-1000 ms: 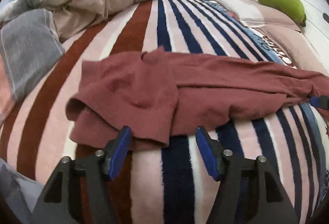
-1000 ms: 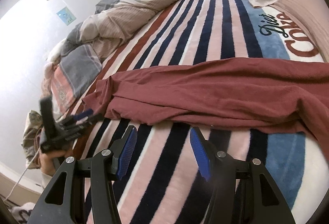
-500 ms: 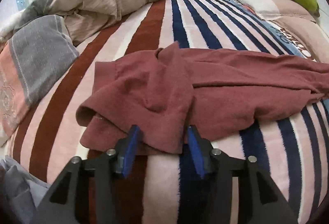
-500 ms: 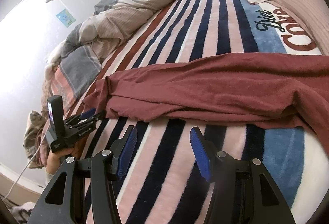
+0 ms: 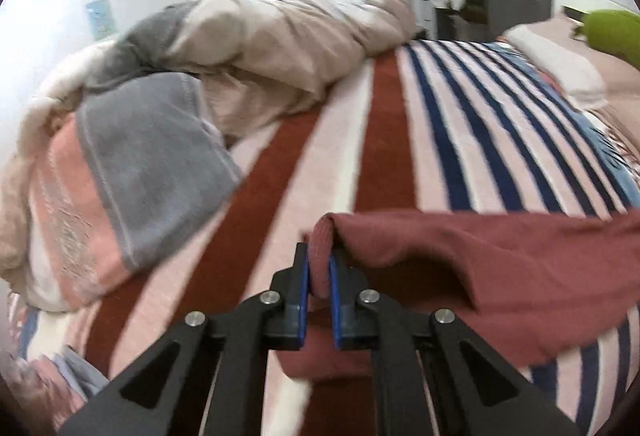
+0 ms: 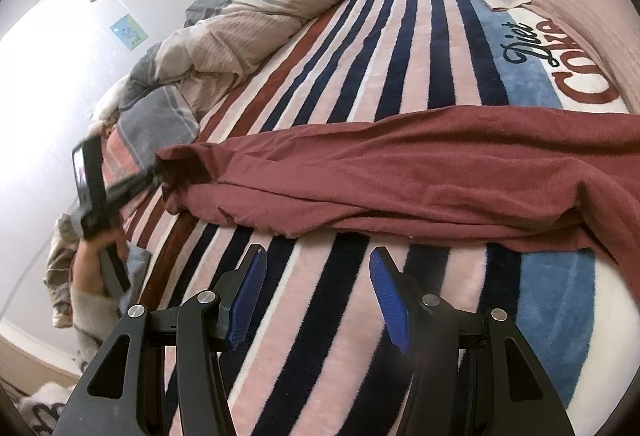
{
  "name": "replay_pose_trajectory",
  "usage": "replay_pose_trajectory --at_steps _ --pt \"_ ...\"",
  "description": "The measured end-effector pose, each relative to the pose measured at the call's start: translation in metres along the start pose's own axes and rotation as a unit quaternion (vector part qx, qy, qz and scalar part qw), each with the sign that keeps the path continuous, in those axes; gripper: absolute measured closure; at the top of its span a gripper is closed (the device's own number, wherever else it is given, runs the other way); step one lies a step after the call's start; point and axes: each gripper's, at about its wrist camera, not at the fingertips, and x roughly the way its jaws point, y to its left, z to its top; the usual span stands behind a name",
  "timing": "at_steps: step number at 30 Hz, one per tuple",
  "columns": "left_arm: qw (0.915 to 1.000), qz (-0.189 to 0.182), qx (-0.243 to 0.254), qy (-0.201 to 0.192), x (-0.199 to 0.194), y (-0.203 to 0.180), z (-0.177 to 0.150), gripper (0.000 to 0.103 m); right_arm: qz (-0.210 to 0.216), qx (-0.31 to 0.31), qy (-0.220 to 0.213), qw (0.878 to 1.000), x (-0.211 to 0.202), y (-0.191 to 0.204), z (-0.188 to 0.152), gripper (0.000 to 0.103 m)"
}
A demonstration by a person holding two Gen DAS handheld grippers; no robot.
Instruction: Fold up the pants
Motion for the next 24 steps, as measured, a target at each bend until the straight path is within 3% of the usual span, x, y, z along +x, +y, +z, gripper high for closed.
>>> replay_pose_trajectory --at_steps 7,8,9,11,14,15,17,21,24 --pt "0.9997 0.01 -0.02 0.007 0.047 0.015 0.006 0.091 -0.03 -0.006 0.016 0.999 0.019 0.001 0.009 0.053" --pt "0.9997 0.012 -0.015 0.014 0.055 0.014 0.002 0.085 -0.036 -0.007 0.019 0.999 0.024 0.002 0.011 0.053" --pt "0.9994 0.022 -0.014 0.024 0.061 0.015 0.001 0.068 -0.04 -0.008 0.021 0.999 0.028 0.002 0.012 0.053" --pt "0.999 0.029 -0.02 0.026 0.06 0.02 0.002 0.054 -0.039 -0.007 0.024 0.999 0.033 0.004 0.014 0.053" --pt "0.9985 -0.032 -0.043 0.01 0.033 0.025 0.006 0.052 -0.029 -0.011 0.018 0.999 0.032 0.012 0.014 0.053" --pt "0.9958 -0.08 -0.045 -0.001 0.018 0.021 0.009 0.052 -0.027 -0.013 0.015 0.999 0.028 0.014 0.012 0.053" --pt "0.9895 -0.14 -0.035 -0.012 0.0 0.008 0.011 0.052 -0.027 -0.016 0.011 0.999 0.019 0.017 0.01 0.053" --pt "0.9815 -0.189 0.031 -0.008 -0.023 -0.052 0.03 0.052 -0.032 -0.022 -0.003 0.999 0.001 0.017 0.01 0.053" --pt "0.9731 -0.229 0.028 -0.001 -0.02 -0.08 0.044 0.052 -0.034 -0.03 -0.02 0.999 -0.002 0.02 0.014 0.053"
